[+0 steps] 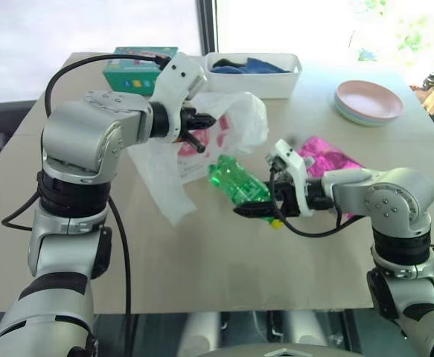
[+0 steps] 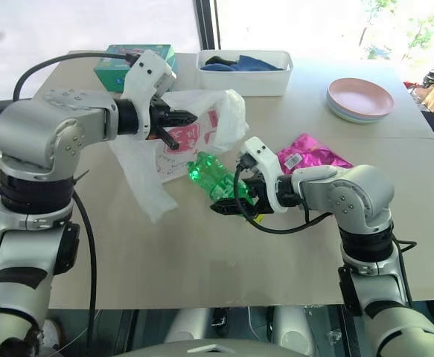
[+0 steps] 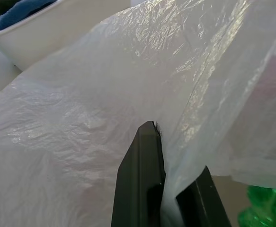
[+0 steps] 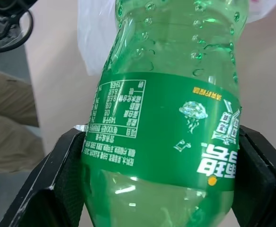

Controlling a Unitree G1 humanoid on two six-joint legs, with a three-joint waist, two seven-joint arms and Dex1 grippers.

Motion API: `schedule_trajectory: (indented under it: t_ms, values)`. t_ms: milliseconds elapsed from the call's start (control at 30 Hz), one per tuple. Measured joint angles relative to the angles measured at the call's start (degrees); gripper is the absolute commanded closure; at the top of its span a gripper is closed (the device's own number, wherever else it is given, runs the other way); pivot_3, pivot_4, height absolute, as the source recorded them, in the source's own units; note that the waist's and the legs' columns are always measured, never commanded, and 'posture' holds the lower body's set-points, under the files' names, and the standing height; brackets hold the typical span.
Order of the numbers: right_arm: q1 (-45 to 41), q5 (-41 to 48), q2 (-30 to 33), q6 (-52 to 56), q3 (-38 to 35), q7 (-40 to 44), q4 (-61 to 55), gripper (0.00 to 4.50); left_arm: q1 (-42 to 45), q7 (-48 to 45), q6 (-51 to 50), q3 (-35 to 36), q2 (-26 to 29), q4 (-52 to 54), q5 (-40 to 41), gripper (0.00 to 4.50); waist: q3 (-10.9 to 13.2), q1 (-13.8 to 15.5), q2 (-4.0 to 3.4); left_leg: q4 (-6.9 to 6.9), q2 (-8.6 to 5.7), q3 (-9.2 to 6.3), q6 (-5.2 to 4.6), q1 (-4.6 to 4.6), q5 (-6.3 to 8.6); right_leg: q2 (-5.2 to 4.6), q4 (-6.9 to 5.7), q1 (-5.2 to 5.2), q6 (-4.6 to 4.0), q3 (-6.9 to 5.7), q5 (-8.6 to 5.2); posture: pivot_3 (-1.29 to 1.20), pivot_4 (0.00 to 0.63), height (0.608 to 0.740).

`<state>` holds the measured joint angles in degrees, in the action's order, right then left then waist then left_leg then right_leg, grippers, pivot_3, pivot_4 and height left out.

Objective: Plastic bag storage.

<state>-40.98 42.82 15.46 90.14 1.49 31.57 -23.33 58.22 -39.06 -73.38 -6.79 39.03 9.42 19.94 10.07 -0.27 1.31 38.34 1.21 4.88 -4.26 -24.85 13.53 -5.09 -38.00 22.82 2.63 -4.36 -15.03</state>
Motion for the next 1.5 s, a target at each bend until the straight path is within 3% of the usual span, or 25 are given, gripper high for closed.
schedule_trajectory:
  t_ms: [100,300,567,633,767,867,1233,1300,1367,1467,1500]
  values:
    - [-2.56,-3.49,-6.48,-0.78,-1.77,-5.75,6.55,1.20,0.22,-1.20,-0.51,0.00,-1.25,0.90,2.37,4.50,0.02,-0.44,-0.03,0.00,0.02,0.08,0.04,-0.01,-0.03,0.02,-0.12,0.13,0.00,0.10,0.00,0.00,0.150,0.740]
    - [-6.14,-4.39,-9.68,-1.07,-8.31,-8.96,11.49,1.21,-0.42,-1.26,-2.37,1.08,1.30,2.76,3.98,4.50,0.02,-0.42,-0.03,-0.05,0.02,0.21,0.04,-0.10,-0.02,0.04,-0.08,0.27,0.00,0.24,0.00,0.00,0.150,0.740]
    - [-10.46,-13.48,-15.99,-14.31,-9.88,-16.47,30.23,1.21,0.20,-0.22,-15.45,11.69,-4.23,5.43,12.96,4.50,0.04,-0.67,-0.06,-0.04,0.01,0.33,0.05,-0.10,-0.03,0.07,-0.17,0.40,0.00,0.39,0.00,0.00,0.150,0.740]
    - [-13.79,-16.86,-17.66,-23.56,-7.15,-15.73,37.25,0.19,1.04,1.61,-17.60,14.34,-6.90,4.50,13.56,4.50,0.05,-1.03,-0.07,-0.04,0.02,0.50,0.05,-0.10,-0.03,0.10,-0.31,0.53,0.00,0.56,0.00,0.00,0.150,0.740]
    - [-17.05,-18.79,-18.91,-34.03,-3.03,-10.75,42.11,0.09,1.49,4.49,-19.00,16.84,-8.61,3.00,14.64,4.50,0.05,-1.91,-0.07,-0.13,0.05,0.60,0.06,-0.08,-0.04,0.10,-0.37,0.60,0.00,0.64,0.00,0.00,0.150,0.740]
    - [-13.05,-16.75,-17.27,-34.08,-2.21,-7.41,35.21,0.09,0.96,7.25,-19.03,19.01,-8.71,1.97,14.46,4.50,0.05,-1.69,-0.07,-0.10,0.01,0.58,0.06,-0.11,-0.03,0.02,-0.40,0.58,0.00,0.64,0.00,0.00,0.150,0.740]
    - [-1.35,-3.96,4.71,-20.49,-4.69,0.43,2.62,0.09,-1.61,14.49,-15.32,18.39,-11.16,-0.06,10.62,4.50,0.06,-0.84,-0.09,-0.06,0.09,0.72,0.10,0.06,-0.05,0.05,-0.57,0.61,0.00,0.79,0.00,0.00,0.150,0.740]
    - [0.44,-4.71,9.12,-22.24,-4.11,0.78,-1.00,0.09,-1.82,14.50,-14.19,17.34,-11.18,-0.07,10.58,4.50,0.05,-0.53,-0.09,-0.04,0.07,0.74,0.10,0.04,-0.05,0.03,-0.55,0.60,0.00,0.80,0.00,0.00,0.150,0.740]
    - [3.74,-10.09,18.38,-25.73,-0.92,0.49,-5.36,0.09,-2.24,14.39,-13.21,16.44,-10.93,-0.11,10.65,4.50,0.05,-0.33,-0.07,-0.02,0.01,0.77,0.08,0.03,-0.04,-0.05,-0.54,0.60,0.00,0.83,0.00,0.00,0.150,0.740]
    - [6.46,-14.74,24.50,-28.55,2.53,0.12,-8.34,0.09,-2.39,14.29,-13.11,15.91,-10.94,-0.02,10.79,4.50,0.05,-0.13,-0.08,-0.01,0.01,0.76,0.07,0.00,-0.04,-0.06,-0.52,0.61,0.01,0.80,0.00,0.00,0.150,0.740]
    - [10.45,-19.83,32.24,-31.98,7.20,0.65,-10.98,0.09,-2.45,14.01,-13.07,15.75,-10.68,0.12,11.12,4.50,0.05,0.12,-0.07,-0.02,0.02,0.71,0.08,-0.01,-0.04,-0.04,-0.46,0.59,0.01,0.75,-0.01,0.00,0.150,0.740]
